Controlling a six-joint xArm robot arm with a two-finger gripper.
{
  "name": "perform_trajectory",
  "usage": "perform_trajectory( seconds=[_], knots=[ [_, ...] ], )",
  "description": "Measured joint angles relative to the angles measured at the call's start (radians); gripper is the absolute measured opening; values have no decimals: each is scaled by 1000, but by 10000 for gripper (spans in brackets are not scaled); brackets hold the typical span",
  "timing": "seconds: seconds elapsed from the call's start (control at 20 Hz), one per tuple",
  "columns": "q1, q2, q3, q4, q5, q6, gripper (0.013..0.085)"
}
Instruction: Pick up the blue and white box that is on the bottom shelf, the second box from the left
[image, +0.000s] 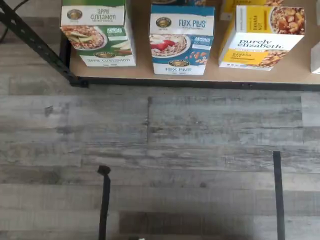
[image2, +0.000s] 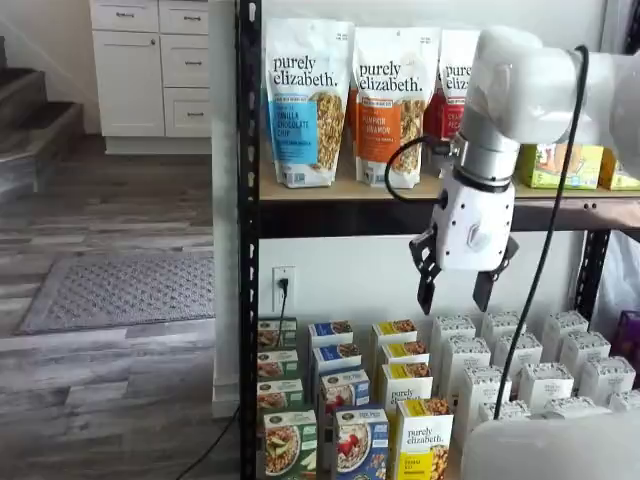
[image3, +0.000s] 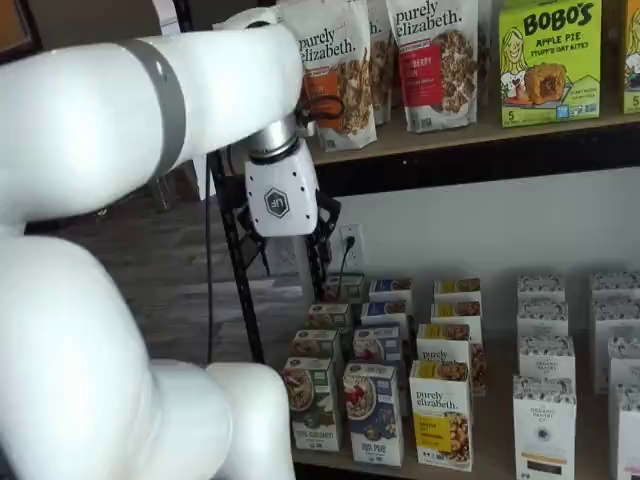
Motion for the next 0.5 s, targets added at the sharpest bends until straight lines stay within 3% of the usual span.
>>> perform_trajectory(
  seconds=[0.35, 0.5],
  knots=[
    [32, 29, 93, -16, -144, 33, 850],
    [27, 52, 121, -1, -188, 21, 850]
  ],
)
